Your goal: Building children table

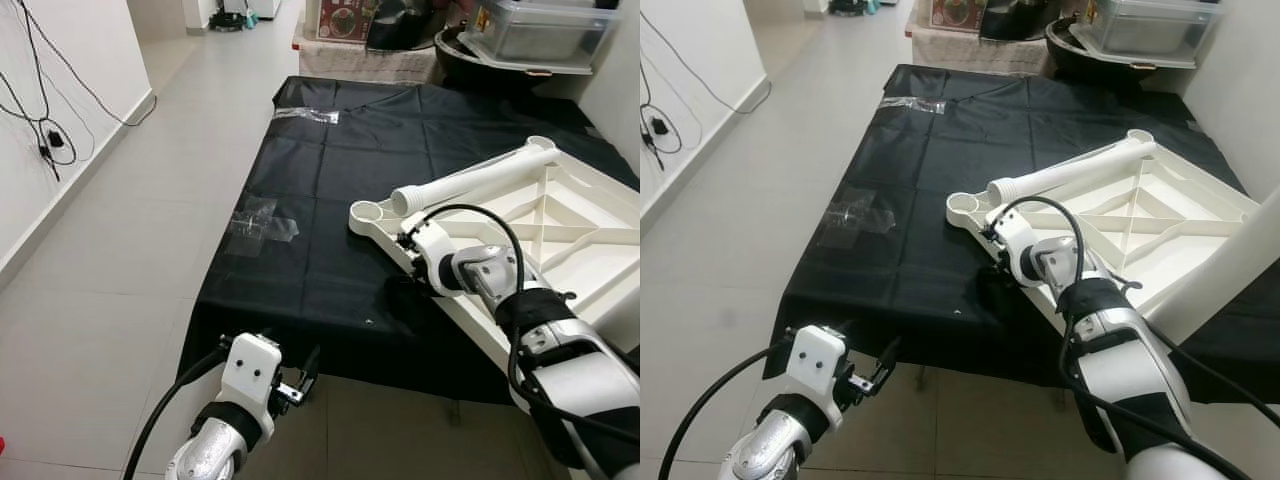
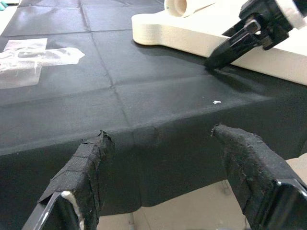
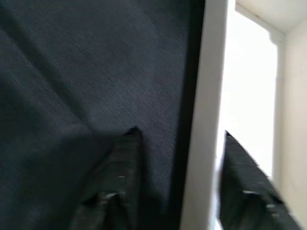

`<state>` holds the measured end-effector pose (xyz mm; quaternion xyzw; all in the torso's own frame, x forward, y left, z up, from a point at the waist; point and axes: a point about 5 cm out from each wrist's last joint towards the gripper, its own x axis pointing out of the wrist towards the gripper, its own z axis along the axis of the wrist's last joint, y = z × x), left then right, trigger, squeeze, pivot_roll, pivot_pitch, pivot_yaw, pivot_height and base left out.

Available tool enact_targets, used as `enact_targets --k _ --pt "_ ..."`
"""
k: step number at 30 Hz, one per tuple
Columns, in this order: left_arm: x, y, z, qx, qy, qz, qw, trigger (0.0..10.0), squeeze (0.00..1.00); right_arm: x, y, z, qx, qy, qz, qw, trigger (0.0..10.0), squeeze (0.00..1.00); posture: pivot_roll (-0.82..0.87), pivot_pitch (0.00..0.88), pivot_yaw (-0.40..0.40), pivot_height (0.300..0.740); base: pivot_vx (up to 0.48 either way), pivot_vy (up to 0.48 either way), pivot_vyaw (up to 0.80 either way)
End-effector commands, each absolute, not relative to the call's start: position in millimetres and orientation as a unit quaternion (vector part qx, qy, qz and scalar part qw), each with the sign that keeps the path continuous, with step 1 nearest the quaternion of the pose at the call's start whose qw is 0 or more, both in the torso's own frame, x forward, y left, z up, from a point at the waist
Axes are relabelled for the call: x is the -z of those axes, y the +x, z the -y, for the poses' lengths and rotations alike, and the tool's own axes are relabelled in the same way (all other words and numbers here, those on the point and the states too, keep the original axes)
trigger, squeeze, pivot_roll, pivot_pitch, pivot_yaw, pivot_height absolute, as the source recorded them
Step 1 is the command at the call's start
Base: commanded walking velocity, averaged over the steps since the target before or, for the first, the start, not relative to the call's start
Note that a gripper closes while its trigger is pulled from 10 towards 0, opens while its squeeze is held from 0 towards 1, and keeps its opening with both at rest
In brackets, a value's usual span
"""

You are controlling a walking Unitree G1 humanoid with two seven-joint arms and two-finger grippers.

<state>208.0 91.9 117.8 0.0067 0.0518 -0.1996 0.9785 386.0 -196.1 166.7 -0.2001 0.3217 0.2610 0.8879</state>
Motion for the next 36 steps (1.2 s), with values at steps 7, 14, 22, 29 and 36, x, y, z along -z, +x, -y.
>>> enact_targets --k 7,14,22,29,36 --pt "-118 210 -92 0.197 0.008 -0.055 0.979 10.0 0.0 -164 380 187 -0.349 -0.216 -0.327 0.851 0.0 0.0 0.07 0.149 -0.083 0.74 0.0 0.0 0.0" --pt "-117 213 -93 0.195 0.011 -0.056 0.979 10.0 0.0 -170 362 172 -0.517 -0.236 -0.301 0.766 0.0 0.0 0.07 0.145 -0.081 0.74 0.0 0.0 0.0" --pt "-117 215 -93 0.195 0.012 -0.057 0.979 10.0 0.0 -170 357 169 -0.555 -0.248 -0.291 0.739 0.0 0.0 0.07 0.141 -0.079 0.74 0.0 0.0 0.0" --pt "-117 215 -93 0.195 0.013 -0.057 0.979 10.0 0.0 -172 358 163 -0.571 -0.266 -0.264 0.73 0.0 0.0 0.08 0.142 -0.077 0.74 0.0 0.0 0.0" --pt "-117 216 -93 0.196 0.013 -0.058 0.979 10.0 0.0 -179 354 155 -0.609 -0.29 -0.229 0.702 0.0 0.0 0.08 0.142 -0.075 0.74 0.0 0.0 0.0"
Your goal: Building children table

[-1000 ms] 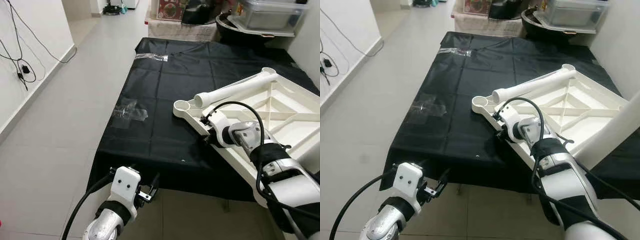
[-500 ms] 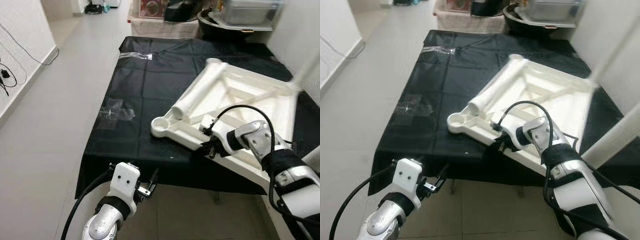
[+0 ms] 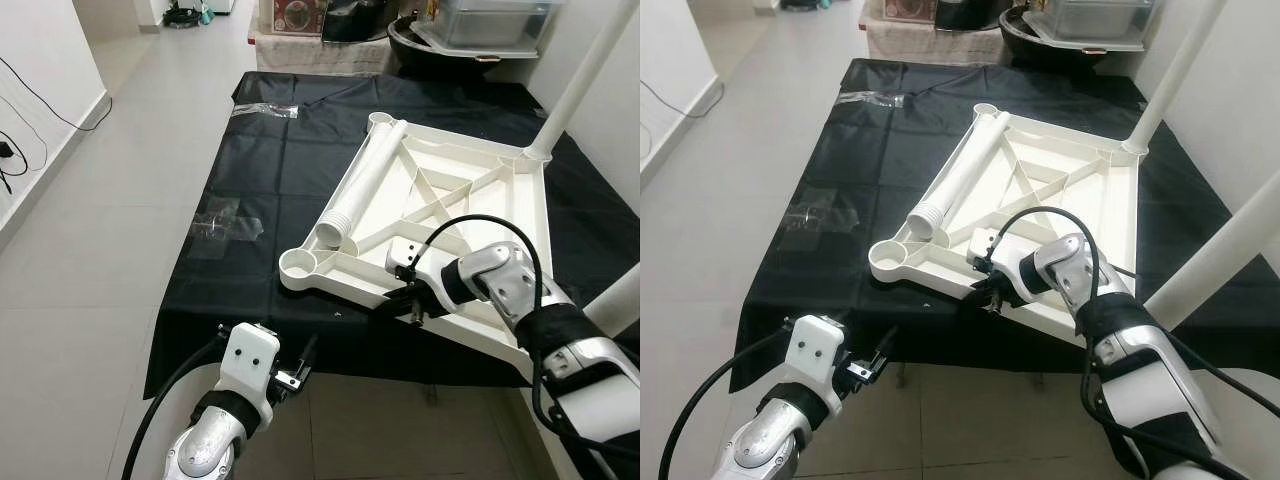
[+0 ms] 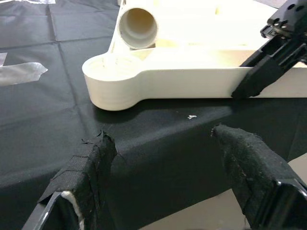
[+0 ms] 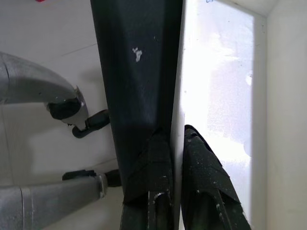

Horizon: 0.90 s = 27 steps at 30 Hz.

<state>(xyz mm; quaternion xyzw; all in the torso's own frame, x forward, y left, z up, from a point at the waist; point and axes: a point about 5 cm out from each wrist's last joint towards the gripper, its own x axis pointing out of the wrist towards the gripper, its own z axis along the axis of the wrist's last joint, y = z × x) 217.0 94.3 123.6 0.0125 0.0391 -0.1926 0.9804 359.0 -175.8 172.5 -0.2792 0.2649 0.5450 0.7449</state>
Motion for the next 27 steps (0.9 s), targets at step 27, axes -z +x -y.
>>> enact_targets --k 27 --pt "-118 216 -92 0.197 0.012 -0.058 0.979 10.0 0.0 -194 366 79 -0.622 -0.311 -0.148 0.703 0.0 0.0 0.08 0.147 -0.085 0.74 0.0 0.0 0.0"
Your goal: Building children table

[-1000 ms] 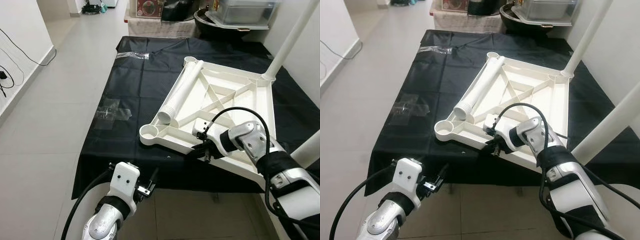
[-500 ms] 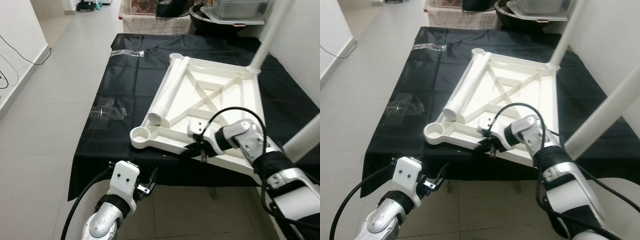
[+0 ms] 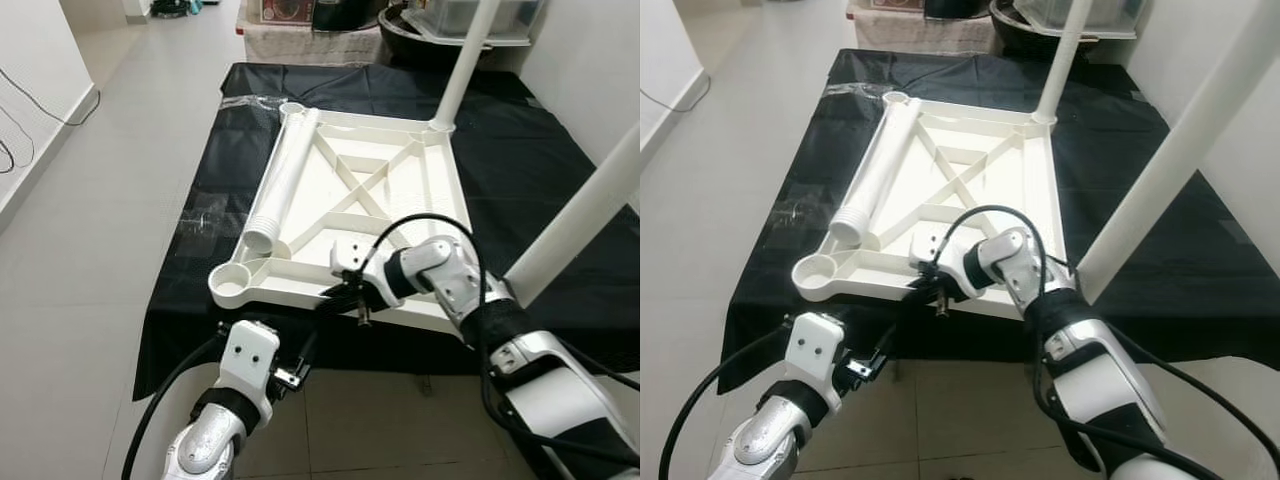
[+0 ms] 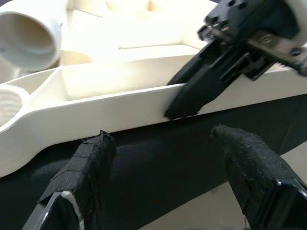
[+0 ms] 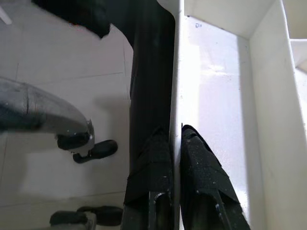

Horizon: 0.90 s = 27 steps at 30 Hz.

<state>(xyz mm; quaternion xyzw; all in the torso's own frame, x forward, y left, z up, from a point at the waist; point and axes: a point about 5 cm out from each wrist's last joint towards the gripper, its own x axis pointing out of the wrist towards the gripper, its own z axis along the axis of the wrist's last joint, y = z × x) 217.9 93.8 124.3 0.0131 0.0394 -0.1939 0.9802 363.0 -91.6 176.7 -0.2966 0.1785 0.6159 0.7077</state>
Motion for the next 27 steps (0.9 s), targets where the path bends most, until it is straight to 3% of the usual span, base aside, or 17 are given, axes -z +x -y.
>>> enact_targets --k 1,8,9,10,15,21,22,23,27 --pt "-117 216 -92 0.197 0.012 -0.058 0.979 10.0 0.0 -194 367 78 -0.621 -0.317 -0.141 0.703 0.0 0.0 0.08 0.145 -0.085 0.74 0.0 0.0 0.0" --pt "-117 216 -92 0.197 0.011 -0.058 0.979 10.0 0.0 -194 370 77 -0.604 -0.323 -0.151 0.713 0.0 0.0 0.08 0.139 -0.086 0.74 0.0 0.0 0.0" --pt "-117 216 -92 0.197 0.011 -0.059 0.979 10.0 0.0 -194 373 78 -0.59 -0.328 -0.151 0.722 3.6 0.0 0.08 0.138 -0.084 0.74 0.0 0.0 0.0" --pt "-117 216 -91 0.197 0.011 -0.059 0.979 10.0 0.0 -193 376 80 -0.571 -0.335 -0.156 0.733 10.0 0.0 0.09 0.133 -0.087 0.74 0.0 0.0 0.0" --pt "-116 215 -91 0.197 0.011 -0.059 0.979 10.0 0.0 -192 383 90 -0.536 -0.353 -0.171 0.748 10.0 0.0 0.09 0.131 -0.087 0.74 0.0 0.0 0.0" --pt "-116 215 -92 0.198 0.01 -0.06 0.978 10.0 0.0 -191 383 107 -0.533 -0.371 -0.194 0.735 10.0 0.0 0.08 0.125 -0.085 0.74 0.0 0.0 0.0" --pt "-115 215 -92 0.198 0.01 -0.061 0.978 10.0 0.0 -191 383 111 -0.533 -0.376 -0.198 0.731 8.4 0.0 0.08 0.124 -0.085 0.74 0.0 0.0 0.0" --pt "-115 215 -92 0.199 0.01 -0.061 0.978 10.0 0.0 -190 383 116 -0.53 -0.377 -0.211 0.729 10.0 0.0 0.08 0.123 -0.081 0.74 0.0 0.0 0.0" --pt "-115 214 -92 0.199 0.01 -0.061 0.978 10.0 0.0 -189 383 120 -0.529 -0.388 -0.219 0.722 10.0 0.0 0.08 0.119 -0.083 0.74 0.0 0.0 0.0"
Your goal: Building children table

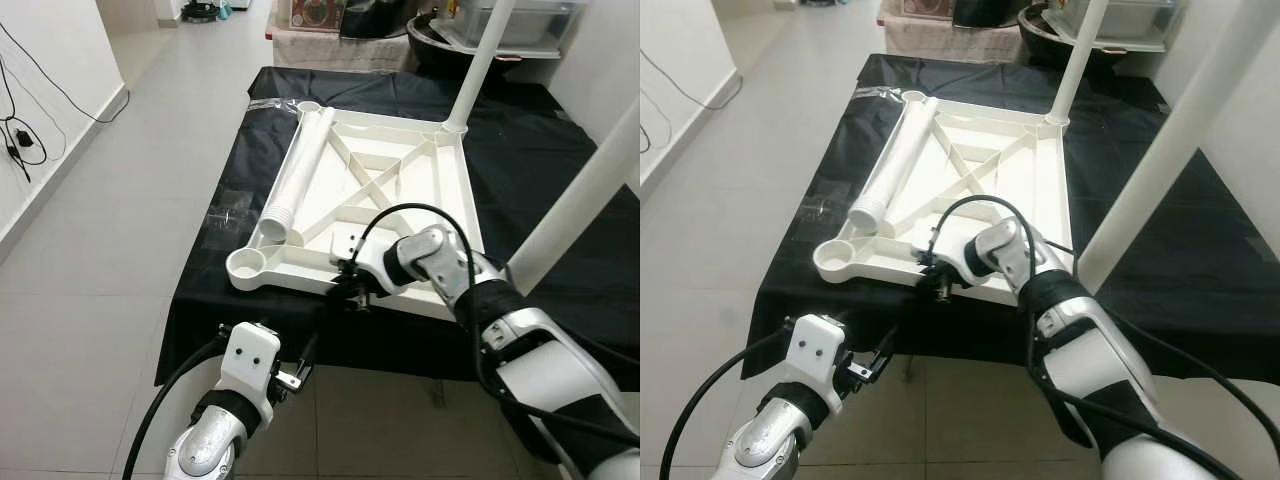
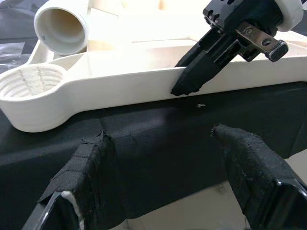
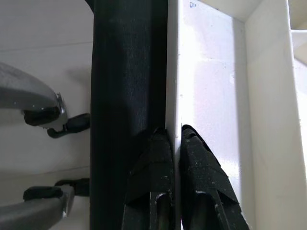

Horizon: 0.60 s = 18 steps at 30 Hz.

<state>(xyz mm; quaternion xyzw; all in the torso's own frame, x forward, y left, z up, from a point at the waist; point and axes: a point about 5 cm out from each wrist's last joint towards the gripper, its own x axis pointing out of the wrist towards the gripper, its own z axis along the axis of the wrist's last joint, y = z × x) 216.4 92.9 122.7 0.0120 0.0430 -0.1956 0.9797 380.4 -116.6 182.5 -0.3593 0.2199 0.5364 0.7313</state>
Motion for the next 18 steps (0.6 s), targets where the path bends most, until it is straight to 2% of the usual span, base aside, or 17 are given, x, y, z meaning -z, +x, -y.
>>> enact_targets --k 1,7,11,18 --pt "-115 214 -92 0.199 0.01 -0.061 0.978 10.0 0.0 -189 383 120 -0.529 -0.388 -0.219 0.722 10.0 0.0 0.08 0.119 -0.083 0.74 0.0 0.0 0.0" --pt "-115 215 -91 0.199 0.011 -0.061 0.978 10.0 0.0 -189 385 128 -0.516 -0.405 -0.239 0.716 10.0 0.0 0.08 0.122 -0.085 0.74 0.0 0.0 0.0" --pt "-115 215 -91 0.198 0.011 -0.061 0.978 10.0 0.0 -186 387 141 -0.49 -0.442 -0.275 0.699 10.0 0.0 0.08 0.126 -0.088 0.74 0.0 0.0 0.0" --pt "-115 216 -91 0.197 0.011 -0.06 0.978 10.0 0.0 -182 388 154 -0.46 -0.459 -0.305 0.696 10.0 0.0 0.08 0.13 -0.088 0.74 0.0 0.0 0.0"
